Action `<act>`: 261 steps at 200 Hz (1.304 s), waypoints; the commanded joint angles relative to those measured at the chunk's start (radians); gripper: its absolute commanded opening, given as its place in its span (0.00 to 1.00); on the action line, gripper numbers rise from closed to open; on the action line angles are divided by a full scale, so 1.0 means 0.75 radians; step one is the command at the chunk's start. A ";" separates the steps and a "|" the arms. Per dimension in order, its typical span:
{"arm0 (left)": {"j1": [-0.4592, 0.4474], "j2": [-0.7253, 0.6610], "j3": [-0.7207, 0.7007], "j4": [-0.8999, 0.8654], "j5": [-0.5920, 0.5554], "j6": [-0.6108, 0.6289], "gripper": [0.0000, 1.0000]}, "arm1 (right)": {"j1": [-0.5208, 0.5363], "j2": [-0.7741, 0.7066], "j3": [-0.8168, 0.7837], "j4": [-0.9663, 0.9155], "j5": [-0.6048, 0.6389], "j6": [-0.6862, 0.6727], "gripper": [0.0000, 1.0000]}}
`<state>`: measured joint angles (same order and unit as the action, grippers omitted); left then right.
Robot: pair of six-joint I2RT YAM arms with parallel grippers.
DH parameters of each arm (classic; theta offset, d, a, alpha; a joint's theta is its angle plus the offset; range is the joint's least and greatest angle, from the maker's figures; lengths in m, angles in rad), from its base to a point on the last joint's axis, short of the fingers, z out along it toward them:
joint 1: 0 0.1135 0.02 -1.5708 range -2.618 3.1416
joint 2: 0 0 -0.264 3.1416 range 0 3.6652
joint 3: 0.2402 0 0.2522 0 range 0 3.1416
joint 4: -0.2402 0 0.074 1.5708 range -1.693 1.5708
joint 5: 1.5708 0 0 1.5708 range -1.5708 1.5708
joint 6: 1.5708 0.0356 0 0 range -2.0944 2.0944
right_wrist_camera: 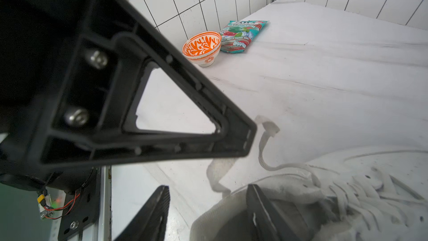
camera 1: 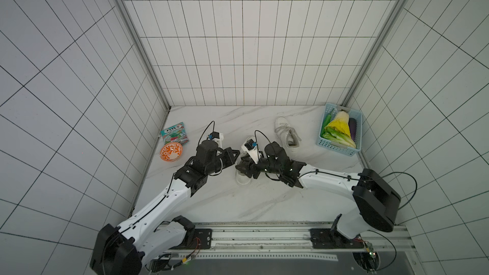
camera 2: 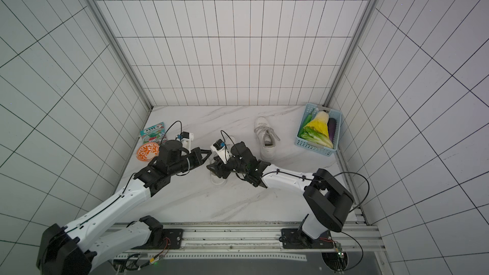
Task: Tie the shoes
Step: Cross the shoelace with the shoelace.
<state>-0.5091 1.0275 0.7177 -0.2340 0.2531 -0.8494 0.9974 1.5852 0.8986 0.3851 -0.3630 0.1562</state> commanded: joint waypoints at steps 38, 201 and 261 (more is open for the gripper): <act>0.046 -0.037 0.043 0.061 0.010 0.025 0.07 | -0.014 -0.080 0.041 -0.051 0.006 0.029 0.00; 0.100 0.120 -0.283 0.448 0.023 0.381 0.63 | -0.444 -0.305 0.379 -1.092 -0.111 -0.329 0.00; -0.022 0.058 -0.497 0.539 0.150 0.150 0.64 | -0.459 -0.303 0.389 -1.115 -0.047 -0.315 0.00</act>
<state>-0.4751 1.1141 0.3569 0.1268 0.3328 -0.6674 0.6662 1.3506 1.1427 -0.4232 -0.4282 -0.0746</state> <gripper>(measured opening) 0.637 0.044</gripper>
